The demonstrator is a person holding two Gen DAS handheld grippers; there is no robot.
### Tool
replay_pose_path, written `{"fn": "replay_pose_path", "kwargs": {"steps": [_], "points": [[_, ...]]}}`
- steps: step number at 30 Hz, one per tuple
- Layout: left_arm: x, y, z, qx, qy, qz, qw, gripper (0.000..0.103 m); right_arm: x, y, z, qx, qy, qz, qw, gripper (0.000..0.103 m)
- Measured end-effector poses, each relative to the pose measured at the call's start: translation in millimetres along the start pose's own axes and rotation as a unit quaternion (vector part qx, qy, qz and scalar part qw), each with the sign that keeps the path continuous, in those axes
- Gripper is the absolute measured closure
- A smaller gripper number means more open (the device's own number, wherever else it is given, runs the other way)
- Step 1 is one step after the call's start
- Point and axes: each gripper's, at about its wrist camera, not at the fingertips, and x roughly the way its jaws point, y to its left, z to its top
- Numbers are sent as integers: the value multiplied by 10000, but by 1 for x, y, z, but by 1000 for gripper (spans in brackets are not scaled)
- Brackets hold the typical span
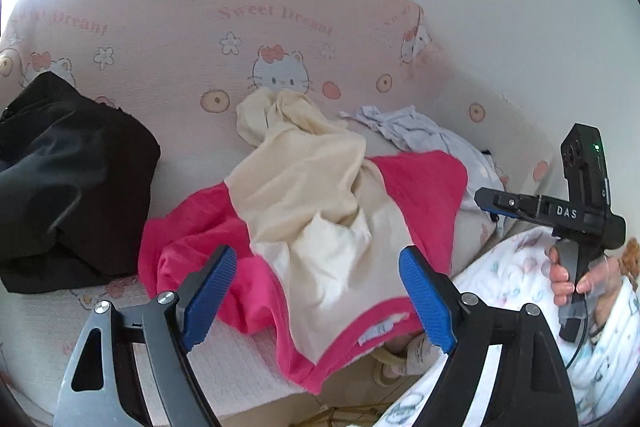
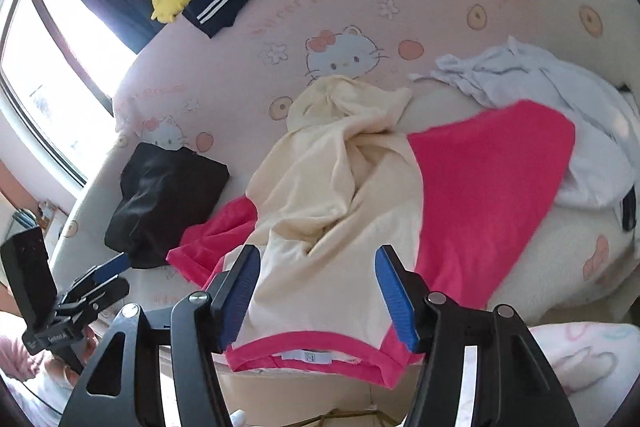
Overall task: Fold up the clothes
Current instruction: 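Move both open grippers over the cream fabric panel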
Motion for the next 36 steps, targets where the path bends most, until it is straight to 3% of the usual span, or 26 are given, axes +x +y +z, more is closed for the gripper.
{"fn": "replay_pose_path", "kwargs": {"steps": [9,17,23,30,36], "points": [[21,-3,42,382,82,145,9991,20,20,2,46,122,313,-137,9993,42],[31,2,96,493,123,138,9986,20,11,0,115,651,256,-371,9969,41],[23,1,140,414,-75,145,9990,20,0,30,177,732,326,-330,9962,30],[37,17,167,196,-298,432,9984,20,27,48,234,965,438,254,9940,26],[62,42,174,-198,-241,309,9990,20,89,38,263,1395,678,660,9857,26]]}}
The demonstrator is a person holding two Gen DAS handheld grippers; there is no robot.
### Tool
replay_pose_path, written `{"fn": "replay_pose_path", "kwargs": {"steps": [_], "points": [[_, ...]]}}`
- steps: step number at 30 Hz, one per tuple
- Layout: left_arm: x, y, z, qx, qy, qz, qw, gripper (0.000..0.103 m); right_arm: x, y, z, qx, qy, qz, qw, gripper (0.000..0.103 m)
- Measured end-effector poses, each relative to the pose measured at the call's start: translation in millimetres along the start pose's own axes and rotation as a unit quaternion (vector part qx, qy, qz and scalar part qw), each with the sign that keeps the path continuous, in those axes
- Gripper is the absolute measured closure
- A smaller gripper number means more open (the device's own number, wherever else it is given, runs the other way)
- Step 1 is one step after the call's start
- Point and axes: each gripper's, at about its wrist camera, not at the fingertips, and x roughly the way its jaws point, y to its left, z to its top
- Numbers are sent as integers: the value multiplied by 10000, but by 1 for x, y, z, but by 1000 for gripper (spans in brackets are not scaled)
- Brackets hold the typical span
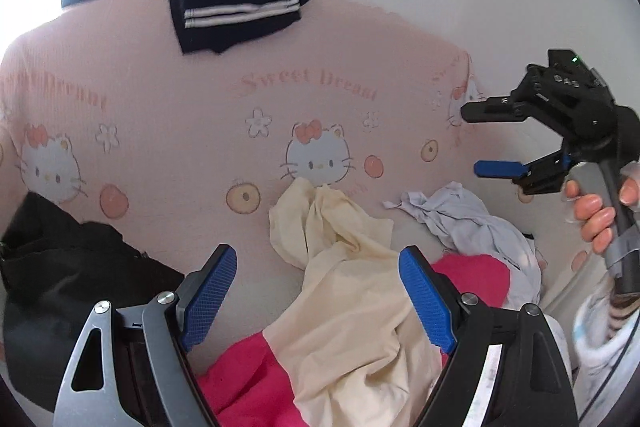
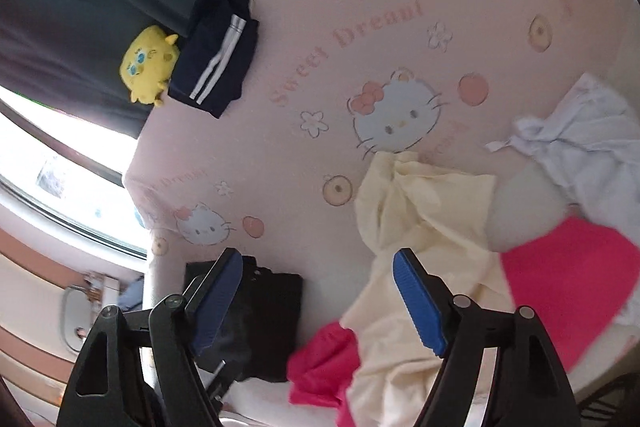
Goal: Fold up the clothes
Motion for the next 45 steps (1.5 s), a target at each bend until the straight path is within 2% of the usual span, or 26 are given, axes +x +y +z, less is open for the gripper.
{"fn": "replay_pose_path", "kwargs": {"steps": [4,8,12,17,20,23,25,28,32,34,35,37,39,40,45], "points": [[32,7,1,52,368,-68,9993,20,31,-10,16,72,206,102,9997,26],[64,0,0,521,673,19,9964,20,58,-18,31,15,459,17,9989,26],[99,-3,-5,644,849,-158,9942,20,85,-34,42,-51,550,-273,9981,26],[149,-3,-21,628,1247,-158,9901,20,126,-75,32,315,875,-146,9956,26],[178,-3,-31,524,1531,-209,9866,20,148,-91,31,414,1108,-383,9922,26],[201,-3,-36,479,1611,-242,9855,20,163,-98,34,286,1111,-713,9908,26],[217,0,-38,397,1753,-143,9836,20,177,-102,38,265,1244,-774,9889,26],[233,7,-41,117,1817,-302,9828,21,193,-99,37,65,1439,-818,9862,26],[246,8,-45,55,1962,-385,9798,38,208,-96,37,-516,1388,-1231,9813,26],[251,6,-47,87,2029,-388,9784,44,220,-101,38,-458,1493,-1466,9768,26],[253,6,-48,60,2045,-439,9779,52,226,-104,38,-405,1557,-1578,9743,26],[255,6,-50,-29,2078,-575,9765,61,235,-104,36,-495,1677,-1530,9726,26],[256,6,-52,-83,2084,-614,9761,63,245,-99,38,-685,1734,-1518,9707,26],[256,7,-52,-102,2075,-601,9763,69,249,-99,39,-717,1731,-1634,9686,26],[251,10,-55,-321,2036,-636,9765,78,267,-106,45,-560,1734,-1733,9679,26]]}}
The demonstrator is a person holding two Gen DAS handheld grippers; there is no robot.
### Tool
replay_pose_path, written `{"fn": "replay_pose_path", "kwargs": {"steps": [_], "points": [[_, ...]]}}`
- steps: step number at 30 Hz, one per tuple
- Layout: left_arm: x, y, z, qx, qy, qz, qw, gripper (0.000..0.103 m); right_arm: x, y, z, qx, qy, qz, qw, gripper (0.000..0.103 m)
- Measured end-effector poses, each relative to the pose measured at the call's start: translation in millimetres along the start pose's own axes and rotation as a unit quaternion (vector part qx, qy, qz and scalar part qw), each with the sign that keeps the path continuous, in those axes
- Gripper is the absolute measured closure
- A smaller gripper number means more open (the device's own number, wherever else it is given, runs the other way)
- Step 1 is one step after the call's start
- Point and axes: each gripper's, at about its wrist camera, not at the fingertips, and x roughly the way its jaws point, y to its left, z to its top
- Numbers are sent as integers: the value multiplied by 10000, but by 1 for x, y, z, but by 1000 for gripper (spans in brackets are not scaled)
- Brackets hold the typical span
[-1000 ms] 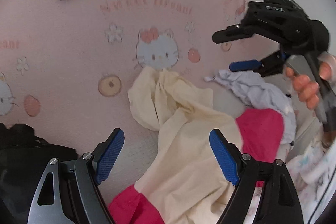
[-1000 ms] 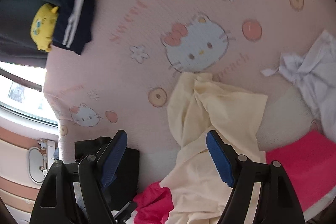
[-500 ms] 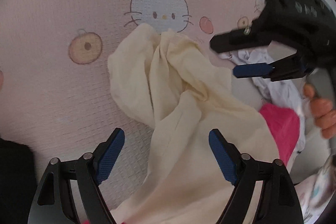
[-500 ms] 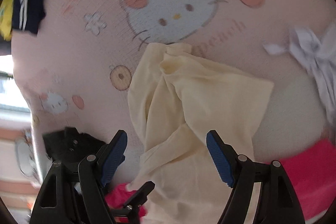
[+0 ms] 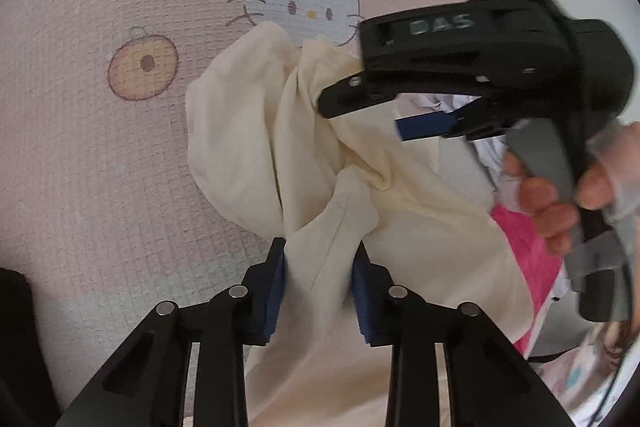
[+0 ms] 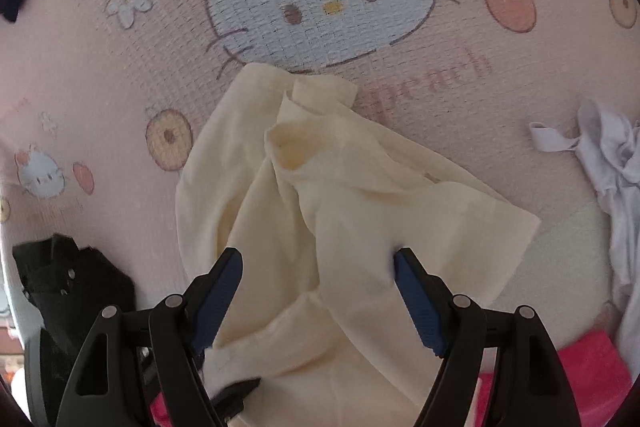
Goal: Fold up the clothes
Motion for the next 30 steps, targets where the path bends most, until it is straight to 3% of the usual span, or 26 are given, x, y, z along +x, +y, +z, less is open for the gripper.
{"fn": "replay_pose_path", "kwargs": {"steps": [5,8,9,10,12,17,23,25,30], "points": [[-1,-2,-5,-91,-7,-11,10000,80,19,-5,4,-112,75,-543,9984,40],[0,-6,-7,-38,16,67,10000,80,25,-7,3,-190,65,-608,9979,47],[-1,-7,-8,-26,18,108,9999,80,27,-8,2,-247,52,-666,9975,57],[-1,-8,-8,-14,20,149,9999,80,29,-9,2,-305,40,-725,9969,75],[-4,-12,-11,42,-12,242,9997,80,28,-13,0,-366,-75,-868,9955,87],[-16,-25,-19,254,-104,442,9986,87,-5,-33,-2,-4,-492,-452,9978,92],[-37,-31,-26,222,-184,143,9995,90,-56,-81,-20,709,-1080,82,9916,93],[-39,-34,-31,203,-179,-47,9996,90,-64,-107,-33,1134,-1155,320,9863,93],[-25,-38,-42,316,38,-217,9993,90,-61,-144,-69,1679,-993,261,9804,93]]}}
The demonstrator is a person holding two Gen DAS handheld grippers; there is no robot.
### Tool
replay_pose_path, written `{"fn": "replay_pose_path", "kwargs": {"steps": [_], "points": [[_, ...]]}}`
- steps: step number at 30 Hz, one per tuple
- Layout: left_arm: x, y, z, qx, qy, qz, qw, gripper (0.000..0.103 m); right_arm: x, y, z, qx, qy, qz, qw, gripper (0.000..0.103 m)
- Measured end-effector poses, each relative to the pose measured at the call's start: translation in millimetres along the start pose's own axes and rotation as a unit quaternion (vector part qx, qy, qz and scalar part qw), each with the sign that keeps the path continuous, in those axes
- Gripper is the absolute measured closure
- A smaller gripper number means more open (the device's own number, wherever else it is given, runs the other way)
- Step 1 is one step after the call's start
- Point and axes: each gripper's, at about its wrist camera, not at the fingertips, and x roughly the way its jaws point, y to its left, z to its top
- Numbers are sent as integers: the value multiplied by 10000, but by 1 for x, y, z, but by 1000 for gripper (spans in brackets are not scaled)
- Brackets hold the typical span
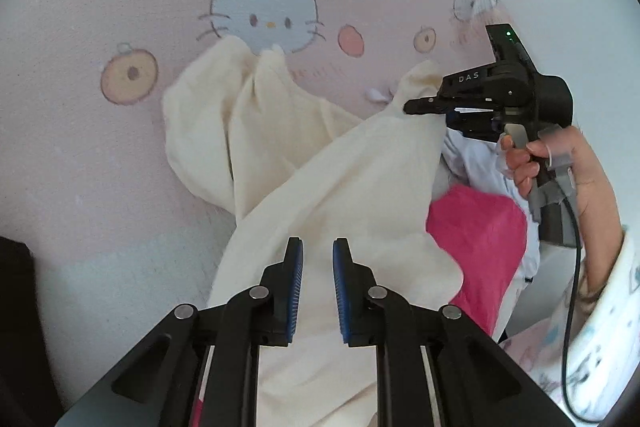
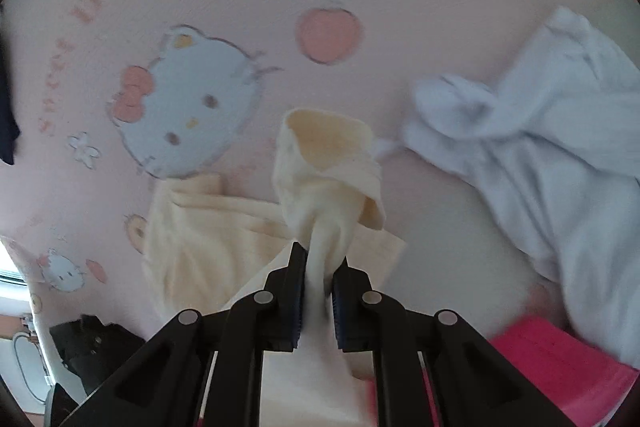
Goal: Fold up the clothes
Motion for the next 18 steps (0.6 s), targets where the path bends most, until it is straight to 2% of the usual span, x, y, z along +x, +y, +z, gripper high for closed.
{"fn": "replay_pose_path", "kwargs": {"steps": [5,6,7,8,10,13,15,16,18], "points": [[7,-6,-2,-31,94,-6,10000,90,6,-22,-11,498,423,-29,9979,91],[5,-8,1,16,-11,-21,10000,90,6,-26,-13,574,526,-75,9969,81],[3,-10,4,81,-142,-56,9999,89,7,-30,-15,650,630,-120,9958,61],[2,-12,9,135,-204,-100,9997,89,6,-34,-16,716,712,-291,9945,53],[3,-16,25,216,-148,-167,9995,88,-2,-42,-17,838,702,-614,9921,49],[6,-18,43,341,-79,1,9994,85,-19,-48,-17,1023,410,-505,9926,49],[8,-16,52,320,-16,71,9995,81,-34,-47,-15,1186,187,-218,9925,48],[13,-15,55,301,27,54,9995,75,-42,-46,-14,1275,86,-54,9918,48],[18,-11,60,278,51,39,9996,54,-48,-40,-13,1339,-17,157,9909,48]]}}
